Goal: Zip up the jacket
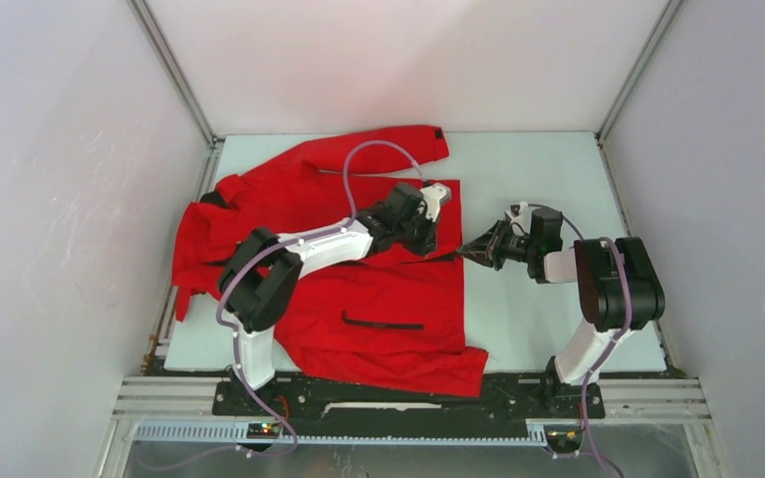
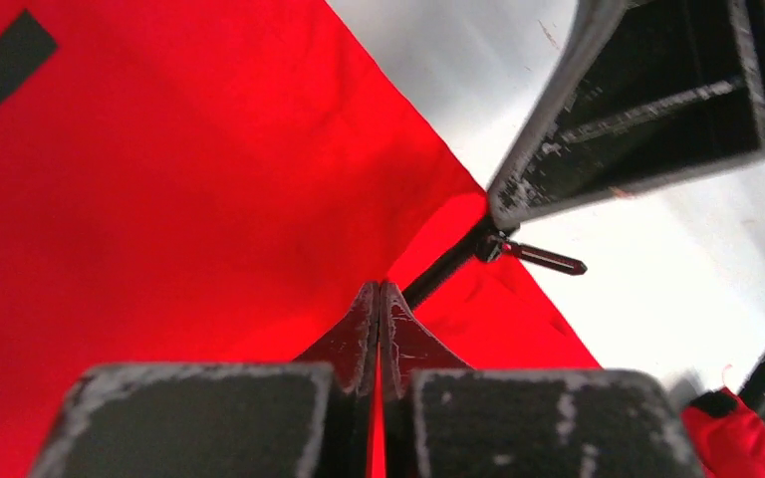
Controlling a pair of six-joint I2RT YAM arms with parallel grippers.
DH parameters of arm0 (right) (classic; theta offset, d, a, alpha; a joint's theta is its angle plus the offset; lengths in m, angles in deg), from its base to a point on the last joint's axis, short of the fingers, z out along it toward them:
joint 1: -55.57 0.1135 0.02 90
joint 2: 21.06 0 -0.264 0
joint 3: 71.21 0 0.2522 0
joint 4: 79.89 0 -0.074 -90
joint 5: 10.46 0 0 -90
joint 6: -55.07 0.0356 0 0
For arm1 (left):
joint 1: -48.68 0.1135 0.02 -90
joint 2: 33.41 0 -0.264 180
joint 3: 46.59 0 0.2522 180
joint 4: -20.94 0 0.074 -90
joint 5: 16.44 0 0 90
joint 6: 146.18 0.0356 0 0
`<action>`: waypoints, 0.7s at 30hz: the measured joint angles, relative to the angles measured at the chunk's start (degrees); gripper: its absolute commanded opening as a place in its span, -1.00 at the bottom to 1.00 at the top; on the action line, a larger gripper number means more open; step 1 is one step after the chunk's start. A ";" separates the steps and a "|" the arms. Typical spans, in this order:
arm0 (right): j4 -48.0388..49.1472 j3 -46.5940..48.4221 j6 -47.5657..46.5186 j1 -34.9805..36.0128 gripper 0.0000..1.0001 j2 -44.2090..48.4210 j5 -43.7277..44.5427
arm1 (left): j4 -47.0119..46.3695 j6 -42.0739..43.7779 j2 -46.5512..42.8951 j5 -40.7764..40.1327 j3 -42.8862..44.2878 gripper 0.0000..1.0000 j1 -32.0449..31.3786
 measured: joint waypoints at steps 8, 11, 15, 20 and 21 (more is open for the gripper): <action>-18.56 -0.28 -17.49 0.24 0.10 12.39 6.32 | -1.79 3.08 -2.21 -8.76 -1.20 -1.00 -3.50; -22.67 -0.28 -22.84 0.22 0.11 15.10 7.63 | -1.95 4.04 -2.71 -10.14 -1.18 -1.00 -5.16; -27.76 -0.31 -29.03 0.20 0.10 18.23 10.54 | -1.46 4.52 -2.71 -10.67 -1.18 -1.00 -6.16; -29.05 -0.74 -29.66 -0.22 0.06 20.31 12.48 | -0.42 4.52 -2.71 -10.60 -1.09 -0.36 -6.12; -29.22 -0.92 -29.33 -0.44 0.06 20.28 12.70 | 0.15 4.81 -2.71 -10.47 -1.05 -0.02 -6.10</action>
